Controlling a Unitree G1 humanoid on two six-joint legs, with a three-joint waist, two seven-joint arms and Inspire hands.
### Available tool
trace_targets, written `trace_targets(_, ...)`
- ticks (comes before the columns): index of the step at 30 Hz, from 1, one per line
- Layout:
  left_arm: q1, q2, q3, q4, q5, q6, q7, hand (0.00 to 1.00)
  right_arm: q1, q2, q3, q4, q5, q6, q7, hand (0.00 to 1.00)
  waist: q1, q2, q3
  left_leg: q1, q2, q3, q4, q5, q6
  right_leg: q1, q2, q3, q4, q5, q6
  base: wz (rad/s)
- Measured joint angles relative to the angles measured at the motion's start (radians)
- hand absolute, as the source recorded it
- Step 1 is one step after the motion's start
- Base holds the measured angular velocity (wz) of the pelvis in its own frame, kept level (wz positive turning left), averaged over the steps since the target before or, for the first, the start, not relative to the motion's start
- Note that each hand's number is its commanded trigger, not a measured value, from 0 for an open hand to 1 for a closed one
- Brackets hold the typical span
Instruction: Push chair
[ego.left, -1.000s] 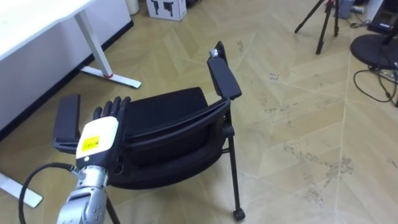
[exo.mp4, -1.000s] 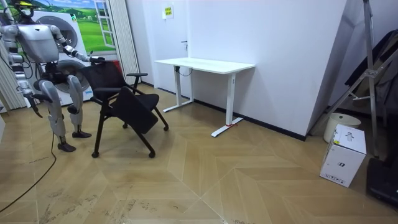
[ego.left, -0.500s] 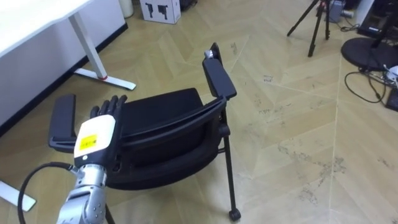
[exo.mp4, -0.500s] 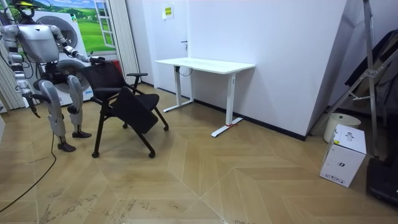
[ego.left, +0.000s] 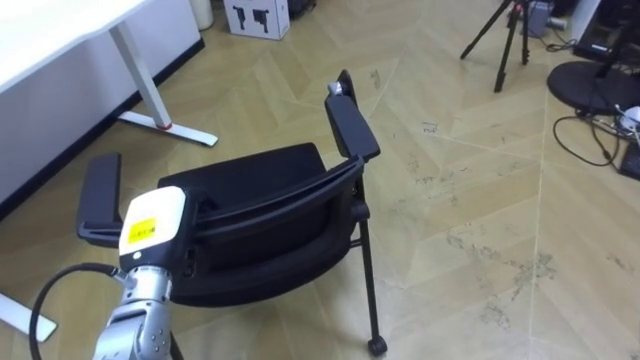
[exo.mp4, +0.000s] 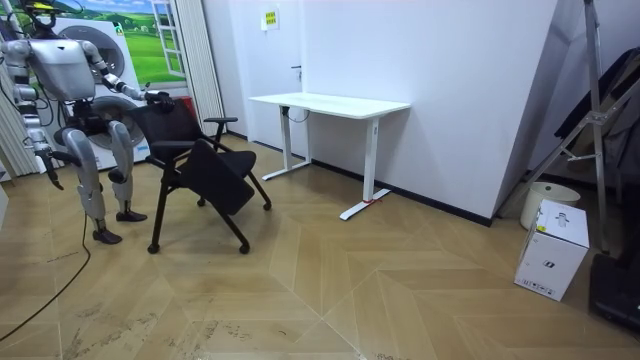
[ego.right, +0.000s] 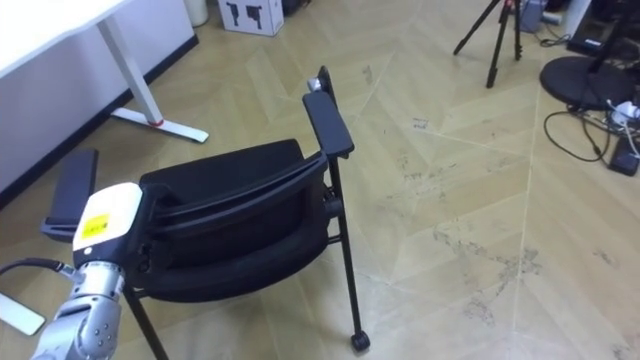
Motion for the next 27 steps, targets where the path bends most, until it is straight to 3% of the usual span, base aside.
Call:
trace_targets(12,0.002,-0.002,-0.001,-0.012,0.007,0.008,0.017,1.0,0.005,0.0,-0.001,-0.034,-0.022,0.006,-0.044,0.0,-0.002,0.001,0.0009,-0.012,0.0,-0.004,-0.001,0.0,0.0,-0.013,0.0,-0.001,0.001,0.0,0.0,0.0)
trace_targets(24,-0.018,0.023,-0.013,0.036,0.006,-0.034,0.09,1.0,-0.036,-0.015,-0.009,-0.201,-0.399,-0.018,-0.254,0.0,0.007,-0.028,0.0147,-0.005,-0.004,0.005,0.013,0.0,0.0,-0.017,-0.005,0.008,0.022,-0.009,0.002,-0.01)
trace_targets(27,-0.019,0.032,-0.007,0.019,0.012,-0.027,0.086,1.0,-0.052,-0.037,-0.01,-0.298,-0.483,-0.021,-0.306,0.0,0.016,-0.043,0.0127,-0.02,-0.005,0.018,0.016,0.0,0.0,-0.047,-0.005,0.025,0.044,-0.018,0.002,-0.13)
